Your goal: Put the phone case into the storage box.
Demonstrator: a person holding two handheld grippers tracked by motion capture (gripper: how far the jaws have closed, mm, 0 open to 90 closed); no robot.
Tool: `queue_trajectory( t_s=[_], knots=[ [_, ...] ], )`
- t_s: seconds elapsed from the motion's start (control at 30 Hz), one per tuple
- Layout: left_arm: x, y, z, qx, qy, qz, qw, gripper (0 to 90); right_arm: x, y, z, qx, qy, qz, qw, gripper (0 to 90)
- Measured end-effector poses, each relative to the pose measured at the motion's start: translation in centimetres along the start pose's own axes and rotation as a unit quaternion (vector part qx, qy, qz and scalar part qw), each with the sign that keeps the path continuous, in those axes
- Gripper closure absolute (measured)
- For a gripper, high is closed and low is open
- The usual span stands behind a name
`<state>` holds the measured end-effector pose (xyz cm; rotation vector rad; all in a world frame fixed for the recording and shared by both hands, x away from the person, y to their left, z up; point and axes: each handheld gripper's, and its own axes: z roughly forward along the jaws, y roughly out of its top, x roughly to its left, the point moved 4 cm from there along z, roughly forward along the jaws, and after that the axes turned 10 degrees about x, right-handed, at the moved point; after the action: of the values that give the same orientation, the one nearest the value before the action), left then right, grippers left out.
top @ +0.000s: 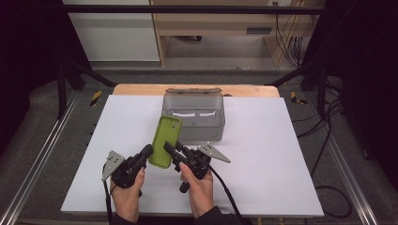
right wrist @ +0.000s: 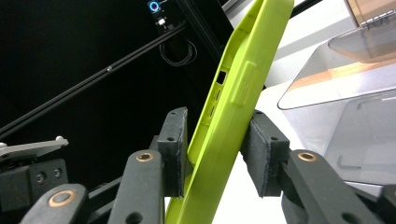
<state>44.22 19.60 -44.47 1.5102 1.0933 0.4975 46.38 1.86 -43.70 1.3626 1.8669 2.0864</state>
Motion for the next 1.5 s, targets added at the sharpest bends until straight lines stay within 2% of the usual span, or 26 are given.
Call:
queue_trajectory(
  t_s=[0.43, 0.8, 0.97, 1.37, 1.5],
  knots=[
    [-0.2, -0.1, 0.1, 0.001, 0.000, 0.005, 1.0000, 88.2, -0.1, 0.1, 0.0, -0.004, 0.006, 0.004, 1.0000, 68.8],
    [-0.3, -0.6, 0.5, 0.011, 0.004, 0.009, 0.9999, 88.3, -0.2, 0.2, 0.0, 0.000, 0.008, 0.013, 0.9999, 73.7],
    [-0.3, -0.7, 0.5, 0.014, 0.004, 0.010, 0.9998, 88.3, -0.2, 0.1, 0.0, 0.001, 0.010, 0.011, 0.9999, 75.6],
    [-0.3, -1.2, 0.8, 0.023, 0.004, 0.006, 0.9997, 88.2, -0.5, 0.1, 0.0, 0.013, -0.002, 0.011, 0.9998, 77.1],
    [-0.2, -1.4, 1.1, 0.029, -0.004, -0.001, 0.9996, 87.8, -0.6, 0.0, 0.0, 0.018, -0.006, 0.015, 0.9997, 77.0]
  ],
)
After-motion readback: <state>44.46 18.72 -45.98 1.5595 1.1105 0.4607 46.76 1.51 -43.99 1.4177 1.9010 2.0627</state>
